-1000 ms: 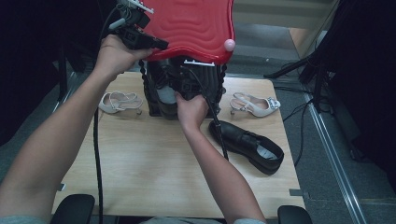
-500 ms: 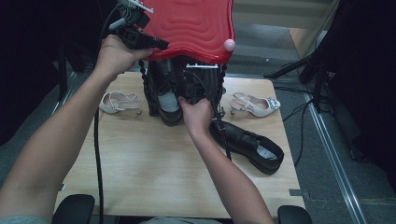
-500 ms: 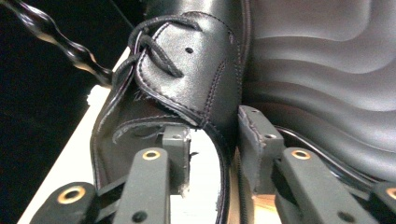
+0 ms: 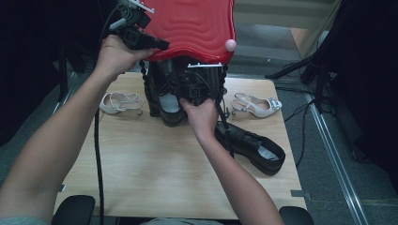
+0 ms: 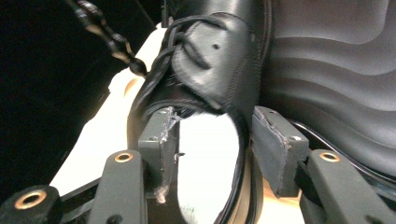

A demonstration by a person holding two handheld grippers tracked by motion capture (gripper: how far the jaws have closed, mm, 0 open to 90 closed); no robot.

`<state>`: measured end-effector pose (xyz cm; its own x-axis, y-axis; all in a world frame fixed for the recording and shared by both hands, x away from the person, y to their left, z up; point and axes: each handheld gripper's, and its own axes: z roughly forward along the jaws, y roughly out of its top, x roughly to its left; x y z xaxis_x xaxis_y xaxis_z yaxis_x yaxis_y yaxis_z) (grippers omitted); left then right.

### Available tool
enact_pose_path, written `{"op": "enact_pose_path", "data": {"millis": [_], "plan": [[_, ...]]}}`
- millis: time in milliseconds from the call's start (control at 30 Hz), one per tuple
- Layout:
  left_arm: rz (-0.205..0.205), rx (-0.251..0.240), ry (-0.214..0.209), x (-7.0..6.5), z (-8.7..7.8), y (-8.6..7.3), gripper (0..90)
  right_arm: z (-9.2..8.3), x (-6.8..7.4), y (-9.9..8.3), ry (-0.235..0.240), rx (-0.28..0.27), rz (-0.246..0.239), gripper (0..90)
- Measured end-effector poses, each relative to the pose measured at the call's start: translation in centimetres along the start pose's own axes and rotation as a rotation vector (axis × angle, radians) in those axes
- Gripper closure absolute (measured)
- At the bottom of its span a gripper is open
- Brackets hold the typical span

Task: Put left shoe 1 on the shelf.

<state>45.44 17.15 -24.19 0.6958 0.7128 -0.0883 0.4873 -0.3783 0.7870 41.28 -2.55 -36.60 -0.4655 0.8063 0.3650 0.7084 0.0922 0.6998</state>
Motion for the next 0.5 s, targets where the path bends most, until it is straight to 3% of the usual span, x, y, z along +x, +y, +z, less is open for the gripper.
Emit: {"op": "enact_pose_path", "data": {"millis": [67, 200, 333, 500], "plan": [[0.001, -0.001, 0.0, 0.0, 0.0, 0.0, 90.0, -0.7, 0.0, -0.3, 0.0, -0.001, -0.027, 56.3], [-0.002, 0.001, 0.001, 0.0, 0.0, 0.0, 90.0, -1.7, -0.3, -1.0, 0.038, 0.016, -0.012, 60.4], [-0.002, 0.001, 0.001, 0.0, 0.0, 0.0, 90.0, -2.3, -0.4, -1.7, 0.04, 0.022, -0.032, 61.6], [-0.001, 0.001, 0.0, 0.0, 0.0, 0.0, 90.0, -3.3, -1.0, -3.0, 0.075, 0.026, -0.038, 72.1]]}}
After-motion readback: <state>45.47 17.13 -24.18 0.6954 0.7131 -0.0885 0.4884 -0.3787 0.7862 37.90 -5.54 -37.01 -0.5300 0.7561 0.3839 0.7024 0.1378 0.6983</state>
